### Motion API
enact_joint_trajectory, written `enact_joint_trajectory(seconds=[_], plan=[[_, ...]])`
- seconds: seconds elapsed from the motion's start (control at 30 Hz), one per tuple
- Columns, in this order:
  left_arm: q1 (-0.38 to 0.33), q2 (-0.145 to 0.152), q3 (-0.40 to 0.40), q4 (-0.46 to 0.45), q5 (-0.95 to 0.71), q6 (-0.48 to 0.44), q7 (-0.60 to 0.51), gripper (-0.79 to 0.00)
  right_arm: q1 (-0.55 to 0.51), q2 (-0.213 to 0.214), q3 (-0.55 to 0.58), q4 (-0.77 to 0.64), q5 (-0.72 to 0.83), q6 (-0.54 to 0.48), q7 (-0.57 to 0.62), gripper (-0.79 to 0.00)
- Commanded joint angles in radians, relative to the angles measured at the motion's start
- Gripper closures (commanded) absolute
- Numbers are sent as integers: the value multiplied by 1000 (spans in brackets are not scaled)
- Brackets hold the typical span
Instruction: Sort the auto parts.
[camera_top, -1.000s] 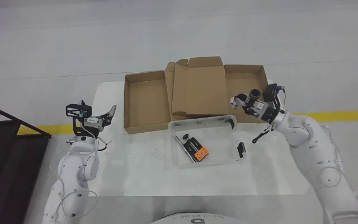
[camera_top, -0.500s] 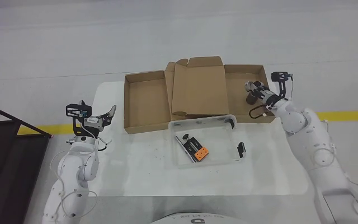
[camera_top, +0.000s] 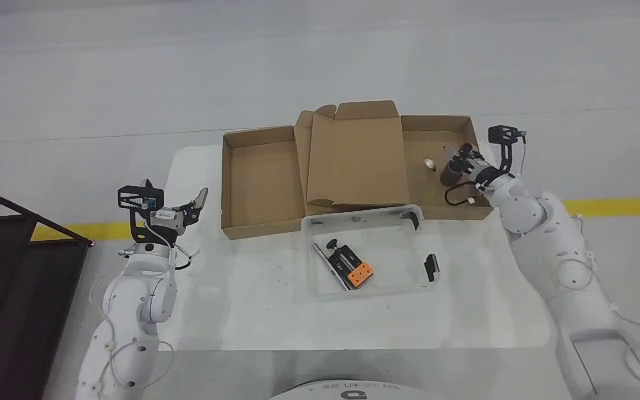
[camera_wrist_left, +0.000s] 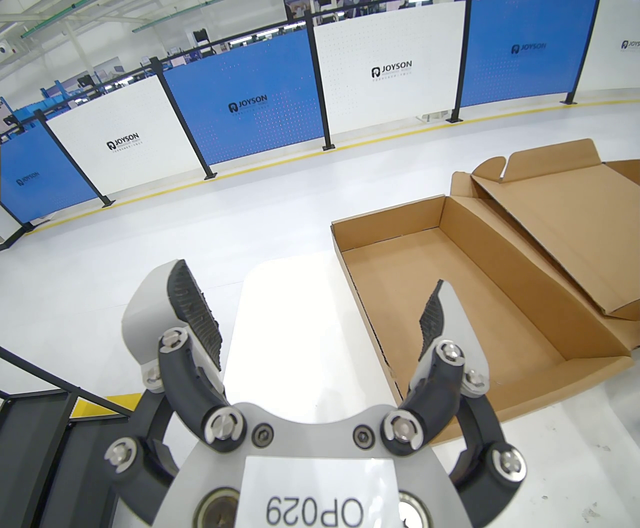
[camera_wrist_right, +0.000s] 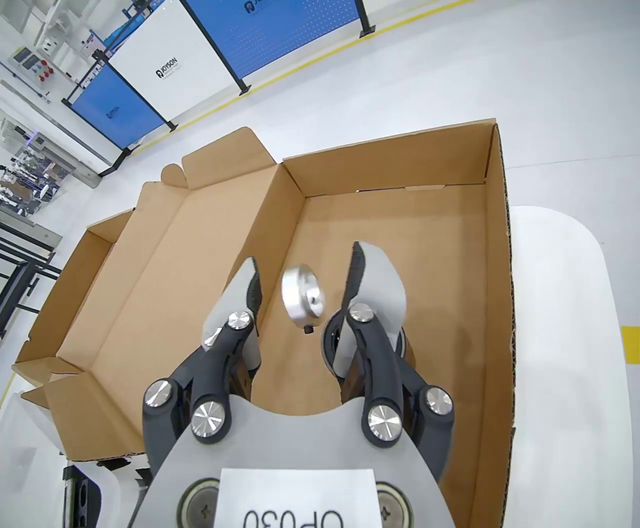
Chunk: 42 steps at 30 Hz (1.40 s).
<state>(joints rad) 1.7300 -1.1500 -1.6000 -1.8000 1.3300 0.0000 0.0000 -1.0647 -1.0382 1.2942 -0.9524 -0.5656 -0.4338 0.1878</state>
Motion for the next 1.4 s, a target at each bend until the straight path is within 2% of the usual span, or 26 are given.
enact_joint_trajectory(seconds=[0.0,0.07,0.23,0.3,0.37,0.97,1.07,1.23,1.37], plan=[[0,0,0,0,0,0,0,-785,-10,1,6,-12,6,-18,-11,-613],[0,0,0,0,0,0,0,-785,-30,3,21,-36,32,-75,-23,-585],[0,0,0,0,0,0,0,-785,-107,24,83,-163,49,-308,-31,-542],[0,0,0,0,0,0,0,-785,-147,33,108,-229,9,-363,-46,-597],[0,0,0,0,0,0,0,-785,-194,40,131,-299,-24,-414,-64,-785],[-1,1,3,-9,33,0,5,-785,-202,41,136,-309,-27,-413,-68,-785],[-1,-1,74,-68,149,-14,0,-785,-202,41,136,-309,-27,-413,-68,-785],[-3,-2,214,-168,269,-153,-76,-785,-202,41,136,-309,-27,-413,-68,-785],[-5,-2,217,-172,282,-159,-85,-785,-202,41,136,-309,-27,-413,-68,-785]])
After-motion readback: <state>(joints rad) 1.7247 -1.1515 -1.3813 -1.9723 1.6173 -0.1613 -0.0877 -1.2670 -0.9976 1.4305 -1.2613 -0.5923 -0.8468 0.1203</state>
